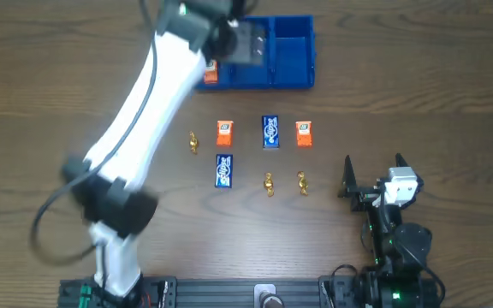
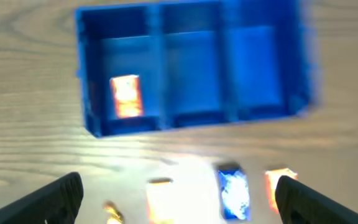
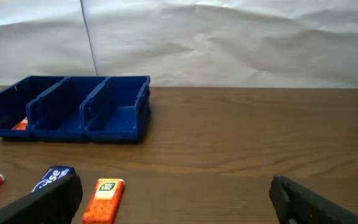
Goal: Sort Candies Into Trays
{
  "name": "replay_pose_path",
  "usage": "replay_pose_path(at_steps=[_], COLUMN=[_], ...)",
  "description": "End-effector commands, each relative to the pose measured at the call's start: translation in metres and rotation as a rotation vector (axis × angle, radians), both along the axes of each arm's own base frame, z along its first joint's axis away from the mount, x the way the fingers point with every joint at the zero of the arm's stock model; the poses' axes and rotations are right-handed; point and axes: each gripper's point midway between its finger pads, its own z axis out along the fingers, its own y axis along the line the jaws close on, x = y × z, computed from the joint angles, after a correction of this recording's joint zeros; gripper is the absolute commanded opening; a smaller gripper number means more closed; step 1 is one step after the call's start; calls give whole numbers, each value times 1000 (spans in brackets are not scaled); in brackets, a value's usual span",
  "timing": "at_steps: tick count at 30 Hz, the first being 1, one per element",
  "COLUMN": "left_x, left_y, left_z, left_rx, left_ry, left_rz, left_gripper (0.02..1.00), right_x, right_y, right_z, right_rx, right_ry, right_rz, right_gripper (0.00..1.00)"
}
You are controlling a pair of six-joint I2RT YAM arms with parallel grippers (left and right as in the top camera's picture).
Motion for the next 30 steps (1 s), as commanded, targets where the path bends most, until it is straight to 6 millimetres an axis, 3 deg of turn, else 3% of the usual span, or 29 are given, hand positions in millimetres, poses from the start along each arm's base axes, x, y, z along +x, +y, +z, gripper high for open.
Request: replay_pose_path(at_steps=[1, 3, 6, 12, 30], left_x=[-48, -68, -86, -105, -92], left_y=[12, 20, 31, 37, 28], left_z=[-76, -113, -148, -189, -227], left_rx=[41, 53, 83, 95, 103], left_ry=[142, 224, 294, 355, 378], left_rz=[20, 44, 70, 66, 58], left_gripper=[993, 989, 978, 969, 939], right_x=[0, 0, 0, 0, 0], right_y=[1, 1, 1, 1, 1], right_z=[-1, -1, -1, -1, -1], right_rx=[11, 11, 11, 11, 11], right_ry=[0, 0, 0, 0, 0], right_rz=[4, 4, 4, 4, 4], right_gripper=[998, 998, 998, 998, 998])
